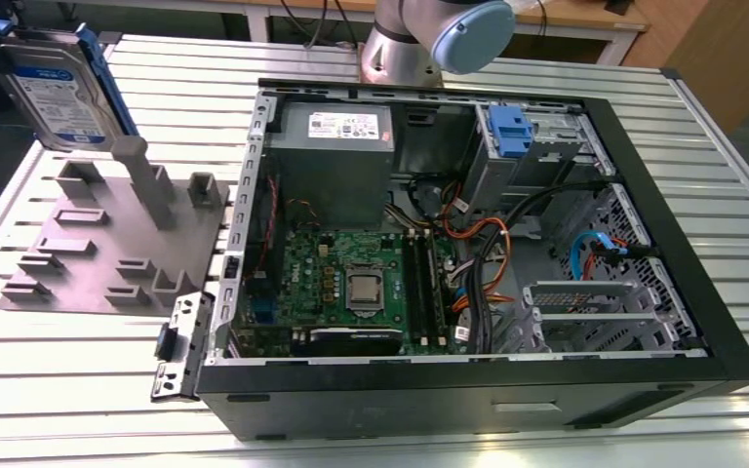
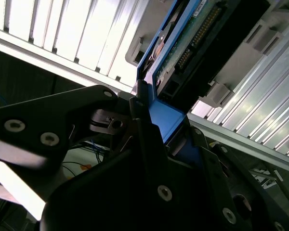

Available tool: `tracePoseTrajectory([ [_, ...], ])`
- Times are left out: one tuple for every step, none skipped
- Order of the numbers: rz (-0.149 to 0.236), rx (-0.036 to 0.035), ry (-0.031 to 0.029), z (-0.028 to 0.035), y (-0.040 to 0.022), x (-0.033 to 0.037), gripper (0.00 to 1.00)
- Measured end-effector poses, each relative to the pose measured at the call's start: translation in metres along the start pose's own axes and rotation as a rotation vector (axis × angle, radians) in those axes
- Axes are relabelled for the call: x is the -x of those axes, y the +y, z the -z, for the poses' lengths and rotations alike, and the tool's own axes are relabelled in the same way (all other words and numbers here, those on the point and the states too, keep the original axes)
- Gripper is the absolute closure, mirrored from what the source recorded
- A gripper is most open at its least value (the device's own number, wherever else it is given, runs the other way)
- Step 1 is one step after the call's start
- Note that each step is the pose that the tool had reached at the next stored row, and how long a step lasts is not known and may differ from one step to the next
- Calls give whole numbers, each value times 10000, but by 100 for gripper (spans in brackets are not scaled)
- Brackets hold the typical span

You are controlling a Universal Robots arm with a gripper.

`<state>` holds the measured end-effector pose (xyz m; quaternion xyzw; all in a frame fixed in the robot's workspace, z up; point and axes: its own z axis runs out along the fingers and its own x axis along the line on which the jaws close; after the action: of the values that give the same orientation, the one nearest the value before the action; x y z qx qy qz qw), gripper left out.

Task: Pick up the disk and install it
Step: 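Pick up the disk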

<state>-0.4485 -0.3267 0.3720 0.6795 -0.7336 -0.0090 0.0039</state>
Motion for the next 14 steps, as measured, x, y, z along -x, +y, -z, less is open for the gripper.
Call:
tracePoseTrajectory([
  [0,0,0,0,0,0,64],
  [0,0,0,0,0,0,64],
  [0,0,0,1,0,0,64],
  [0,-2,-1,2,0,0,64],
  [0,0,0,5,0,0,64],
  [0,0,0,7,0,0,64],
  [0,0,0,9,0,0,64],
  [0,-1,0,11,0,0,64],
  [0,0,0,17,0,0,64],
  [0,0,0,18,0,0,64],
  [0,0,0,19,0,0,64],
  [0,0,0,19,0,0,64],
  [0,1,1,22,1,0,64],
  [0,2,1,24,1,0,64],
])
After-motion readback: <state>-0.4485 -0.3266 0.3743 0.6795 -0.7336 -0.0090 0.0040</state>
